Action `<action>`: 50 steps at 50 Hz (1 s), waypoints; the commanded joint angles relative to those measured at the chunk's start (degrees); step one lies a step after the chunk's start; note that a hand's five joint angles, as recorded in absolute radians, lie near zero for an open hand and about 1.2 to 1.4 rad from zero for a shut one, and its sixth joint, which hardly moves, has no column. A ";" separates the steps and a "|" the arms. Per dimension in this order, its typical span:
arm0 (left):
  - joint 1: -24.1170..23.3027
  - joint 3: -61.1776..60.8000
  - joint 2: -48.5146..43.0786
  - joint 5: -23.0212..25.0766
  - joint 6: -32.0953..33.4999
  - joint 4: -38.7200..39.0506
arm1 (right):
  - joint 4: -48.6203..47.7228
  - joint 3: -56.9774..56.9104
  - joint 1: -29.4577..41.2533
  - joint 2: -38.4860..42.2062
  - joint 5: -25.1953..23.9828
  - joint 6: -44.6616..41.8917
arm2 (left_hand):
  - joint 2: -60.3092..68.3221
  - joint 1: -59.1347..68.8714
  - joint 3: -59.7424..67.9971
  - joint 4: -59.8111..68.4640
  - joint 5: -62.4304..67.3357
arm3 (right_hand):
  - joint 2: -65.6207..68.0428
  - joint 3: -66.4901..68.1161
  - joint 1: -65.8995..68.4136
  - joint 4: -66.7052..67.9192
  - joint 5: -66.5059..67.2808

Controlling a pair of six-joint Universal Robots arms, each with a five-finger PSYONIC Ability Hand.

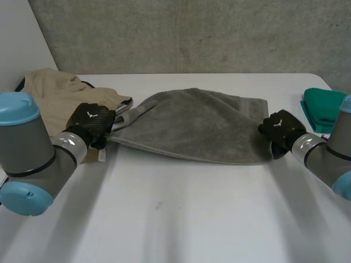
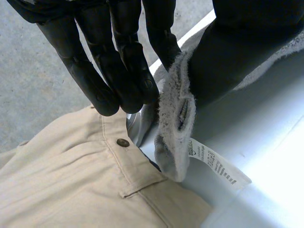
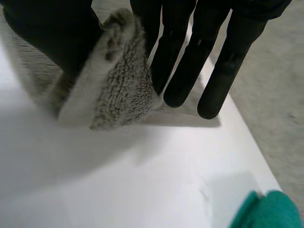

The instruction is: Fold the laundry.

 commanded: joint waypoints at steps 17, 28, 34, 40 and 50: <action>3.27 6.29 24.99 4.59 8.66 -30.72 | 29.04 -1.69 -14.42 -30.08 -1.96 -0.64 | 11.34 14.52 11.86 11.32 12.27 | 12.74 12.05 15.38 11.64 13.12; 0.99 21.47 -4.02 1.26 15.70 -28.09 | 27.90 -8.62 -6.15 -11.71 6.20 -2.76 | 11.34 14.52 11.86 11.32 12.27 | 12.74 12.05 15.38 11.64 13.12; -0.77 43.62 -12.83 -4.02 16.94 -27.83 | 20.89 -25.66 -2.11 -1.34 12.10 3.21 | 11.34 14.52 11.86 11.32 12.27 | 12.74 12.05 15.38 11.64 13.12; -0.51 59.01 -10.56 -2.87 10.19 -13.64 | -0.86 -36.23 -2.37 -1.67 13.33 16.54 | 11.34 14.52 11.86 11.32 12.27 | 12.74 12.05 15.38 11.64 13.12; 0.72 57.10 -6.77 -3.40 1.73 3.73 | -24.92 -29.91 -2.72 -7.21 12.10 23.62 | 11.34 14.52 11.86 11.32 12.27 | 12.74 12.05 15.38 11.64 13.12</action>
